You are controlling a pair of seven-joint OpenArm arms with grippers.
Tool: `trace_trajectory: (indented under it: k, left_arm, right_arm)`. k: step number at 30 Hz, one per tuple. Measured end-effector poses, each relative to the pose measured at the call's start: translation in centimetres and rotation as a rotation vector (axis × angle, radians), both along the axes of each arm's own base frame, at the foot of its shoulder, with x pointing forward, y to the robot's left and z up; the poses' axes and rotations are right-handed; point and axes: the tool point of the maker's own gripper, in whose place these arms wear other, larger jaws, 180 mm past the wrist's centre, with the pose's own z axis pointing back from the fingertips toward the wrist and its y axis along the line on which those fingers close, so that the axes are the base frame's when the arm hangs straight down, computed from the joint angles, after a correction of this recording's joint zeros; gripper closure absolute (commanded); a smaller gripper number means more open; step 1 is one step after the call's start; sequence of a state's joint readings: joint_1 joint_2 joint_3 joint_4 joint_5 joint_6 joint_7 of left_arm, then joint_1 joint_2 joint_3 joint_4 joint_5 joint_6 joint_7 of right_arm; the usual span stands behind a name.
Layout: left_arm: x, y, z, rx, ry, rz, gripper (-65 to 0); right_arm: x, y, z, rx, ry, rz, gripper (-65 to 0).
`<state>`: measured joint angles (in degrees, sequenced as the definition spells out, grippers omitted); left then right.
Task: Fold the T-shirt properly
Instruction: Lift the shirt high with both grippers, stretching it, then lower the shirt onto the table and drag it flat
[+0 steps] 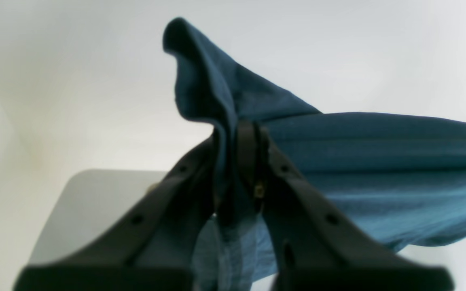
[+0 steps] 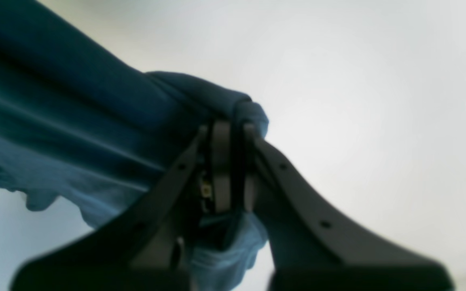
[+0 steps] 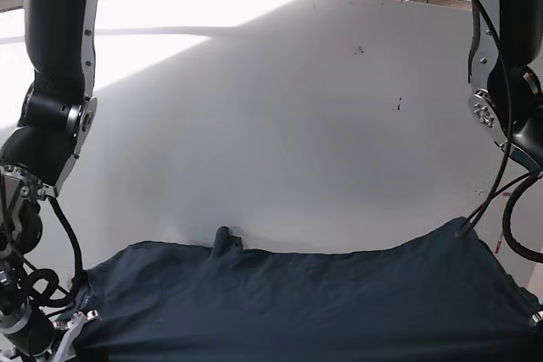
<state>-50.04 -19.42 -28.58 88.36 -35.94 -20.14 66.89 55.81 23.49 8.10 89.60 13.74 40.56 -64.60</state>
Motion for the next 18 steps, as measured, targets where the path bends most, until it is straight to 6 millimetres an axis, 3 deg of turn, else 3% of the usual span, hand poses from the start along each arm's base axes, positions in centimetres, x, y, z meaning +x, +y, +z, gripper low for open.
trace_trajectory:
  k: [3, 10, 18]
  left_arm:
    - [-0.7, -0.2, -2.4, -0.006, 0.027, 0.002, -1.0]
    - [-2.4, -0.7, -7.8, -0.026, 0.123, -0.026, -0.8]
    - [-6.4, -0.9, -14.8, -0.034, 0.258, -0.038, -0.8]
  right_arm:
    - [-1.1, -0.8, -2.3, 0.008, 0.022, -0.022, -1.4]
    - [-4.9, -1.5, -10.0, -0.008, 0.136, -0.057, -1.4]
    - [-10.3, -1.8, -17.5, 0.026, 0.258, -0.105, -1.4]
